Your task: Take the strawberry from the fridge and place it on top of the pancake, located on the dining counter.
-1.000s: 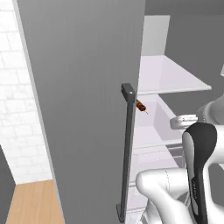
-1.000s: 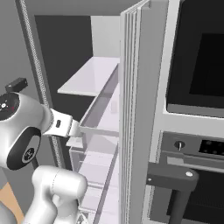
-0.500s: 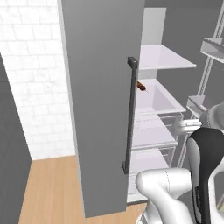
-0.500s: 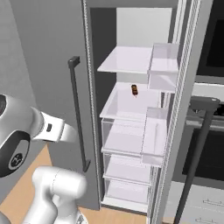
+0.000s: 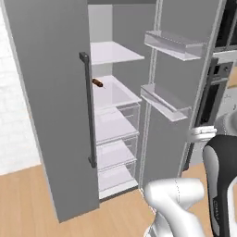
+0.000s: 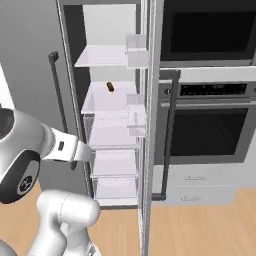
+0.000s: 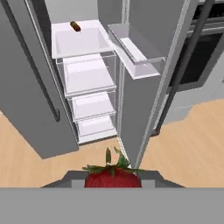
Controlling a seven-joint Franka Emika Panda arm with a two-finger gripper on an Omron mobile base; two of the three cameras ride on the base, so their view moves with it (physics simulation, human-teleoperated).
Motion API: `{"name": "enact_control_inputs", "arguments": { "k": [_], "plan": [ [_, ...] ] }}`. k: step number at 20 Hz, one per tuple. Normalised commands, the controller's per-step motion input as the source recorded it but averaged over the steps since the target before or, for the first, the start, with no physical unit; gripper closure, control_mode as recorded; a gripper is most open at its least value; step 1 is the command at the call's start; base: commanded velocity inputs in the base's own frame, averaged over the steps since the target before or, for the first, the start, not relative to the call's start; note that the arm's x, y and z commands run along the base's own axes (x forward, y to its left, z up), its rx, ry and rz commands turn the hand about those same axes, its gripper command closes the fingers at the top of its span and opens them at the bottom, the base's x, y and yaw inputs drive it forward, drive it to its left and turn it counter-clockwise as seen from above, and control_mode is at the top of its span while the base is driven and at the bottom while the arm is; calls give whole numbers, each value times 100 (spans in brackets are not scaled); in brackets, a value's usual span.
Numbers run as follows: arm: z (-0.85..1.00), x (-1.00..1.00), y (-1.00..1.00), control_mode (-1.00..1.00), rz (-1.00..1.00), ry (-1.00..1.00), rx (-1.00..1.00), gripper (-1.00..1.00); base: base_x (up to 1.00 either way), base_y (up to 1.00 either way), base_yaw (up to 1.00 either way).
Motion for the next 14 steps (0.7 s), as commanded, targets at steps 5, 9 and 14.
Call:
{"name": "enact_control_inputs", "arguments": {
  "k": [5,9,14],
  "plan": [
    [0,0,0,100,0,0,0,100,0,-31,-84],
    [0,0,0,100,0,0,0,100,2,-66,-72],
    [0,0,0,100,0,0,0,100,7,-74,-69]
  ]
}}
